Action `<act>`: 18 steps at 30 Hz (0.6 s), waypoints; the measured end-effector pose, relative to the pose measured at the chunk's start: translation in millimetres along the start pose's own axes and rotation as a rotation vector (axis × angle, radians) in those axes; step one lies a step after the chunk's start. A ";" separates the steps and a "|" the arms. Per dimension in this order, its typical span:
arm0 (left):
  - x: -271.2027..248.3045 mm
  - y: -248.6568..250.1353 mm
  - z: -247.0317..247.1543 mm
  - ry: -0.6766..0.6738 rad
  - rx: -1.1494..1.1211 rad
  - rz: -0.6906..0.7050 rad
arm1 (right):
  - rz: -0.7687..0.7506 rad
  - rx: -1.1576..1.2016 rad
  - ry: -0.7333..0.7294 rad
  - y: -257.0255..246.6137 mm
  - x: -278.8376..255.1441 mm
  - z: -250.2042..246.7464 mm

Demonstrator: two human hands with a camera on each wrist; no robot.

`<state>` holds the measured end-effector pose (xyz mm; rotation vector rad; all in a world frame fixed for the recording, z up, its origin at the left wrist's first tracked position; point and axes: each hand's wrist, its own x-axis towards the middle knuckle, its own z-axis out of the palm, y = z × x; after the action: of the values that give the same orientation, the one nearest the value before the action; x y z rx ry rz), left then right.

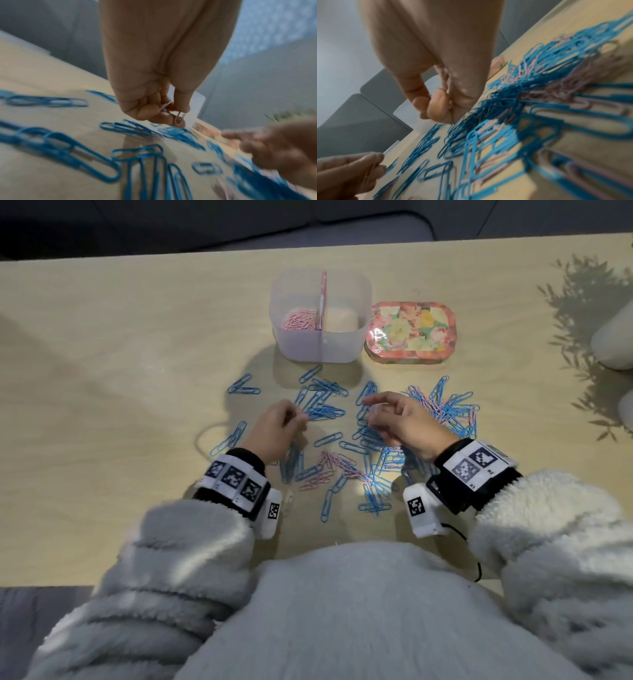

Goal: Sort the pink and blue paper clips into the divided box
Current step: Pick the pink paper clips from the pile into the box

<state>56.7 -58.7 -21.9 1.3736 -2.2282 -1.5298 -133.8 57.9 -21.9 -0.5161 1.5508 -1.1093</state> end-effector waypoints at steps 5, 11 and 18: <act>-1.1 -10.4 -28.1 0.021 -0.722 -0.249 | 0.097 -0.135 -0.061 -11.5 5.2 23.7; -8.1 -5.0 -42.1 -0.130 -0.813 -0.465 | -0.325 -0.949 -0.073 -8.3 13.3 63.4; -13.1 -26.7 -35.3 0.038 0.202 -0.140 | -0.435 -1.167 -0.098 -12.2 35.3 98.6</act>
<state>99.5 -75.8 -20.9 1.6310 -2.3631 -1.3340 -55.8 -13.0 -25.1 -1.7120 1.9427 -0.3359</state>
